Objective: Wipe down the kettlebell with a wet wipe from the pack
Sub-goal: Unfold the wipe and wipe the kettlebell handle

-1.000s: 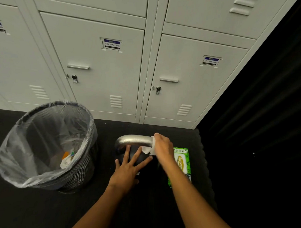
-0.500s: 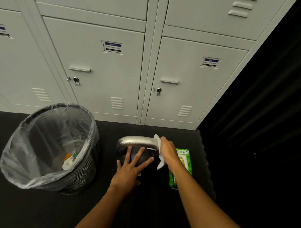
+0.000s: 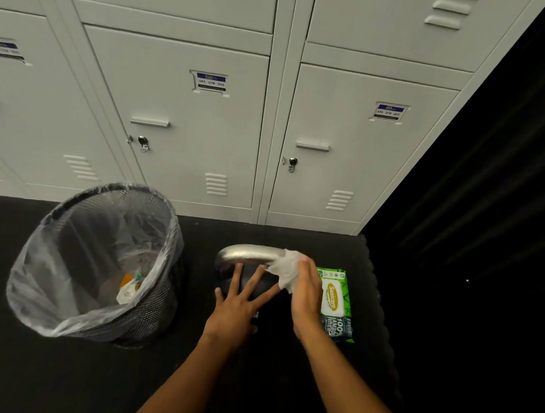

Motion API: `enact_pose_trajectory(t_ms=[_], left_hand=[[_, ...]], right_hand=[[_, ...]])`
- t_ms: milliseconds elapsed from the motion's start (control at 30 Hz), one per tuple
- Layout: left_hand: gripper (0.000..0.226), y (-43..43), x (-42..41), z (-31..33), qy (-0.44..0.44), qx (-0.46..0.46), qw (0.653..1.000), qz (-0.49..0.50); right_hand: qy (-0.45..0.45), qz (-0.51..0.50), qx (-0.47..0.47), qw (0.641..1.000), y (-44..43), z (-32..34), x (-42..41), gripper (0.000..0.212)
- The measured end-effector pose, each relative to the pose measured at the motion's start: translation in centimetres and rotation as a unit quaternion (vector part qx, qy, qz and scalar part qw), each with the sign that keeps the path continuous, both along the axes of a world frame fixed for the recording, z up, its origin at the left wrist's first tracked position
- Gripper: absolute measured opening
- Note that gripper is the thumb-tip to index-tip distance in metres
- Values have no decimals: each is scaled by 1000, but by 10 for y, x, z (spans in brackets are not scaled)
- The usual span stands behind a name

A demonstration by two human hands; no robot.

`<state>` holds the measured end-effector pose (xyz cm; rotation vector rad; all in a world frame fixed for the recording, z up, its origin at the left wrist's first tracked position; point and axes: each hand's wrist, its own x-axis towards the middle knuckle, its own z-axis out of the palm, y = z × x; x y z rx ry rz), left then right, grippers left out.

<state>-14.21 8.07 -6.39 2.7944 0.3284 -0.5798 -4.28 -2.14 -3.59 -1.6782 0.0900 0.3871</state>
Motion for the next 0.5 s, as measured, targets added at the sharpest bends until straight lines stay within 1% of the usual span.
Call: enact_pose_trajectory(t_ms=[33,100,167,233,300,333,400,467,500], left_hand=[[113,0,1,-1,1,-4,1000,1],[111,0,1,-1,1,-9,1000,6],[110,1,2,-2,3,-7,1000,7],[111,2,2,-2,3,-6,1000,7],[113,1,1,-2,-1,-6,1000,4],[116,1,0,-1,0,-4,1000,2],[119,1,0,0,4,-1,1000,-1],[116,-1,-1,-1,4,0,1000,1],[112,-1,-2,-2,2,-4,1000,4]], right_hand=[[61,3,-31,998,-1,5,10,27],[158,53,-117,979,2,15,30,38],[183,99,-169,963,8,25,44,40],[163,128,-199,958,15,36,48,34],[101,145,-224,958,19,40,42,34],[49,145,-223,963,19,38,36,34],[-75,125,-184,972,15,28,15,31],[-181,121,-149,965,9,14,-3,35],[-216,122,-137,959,6,7,-10,36]])
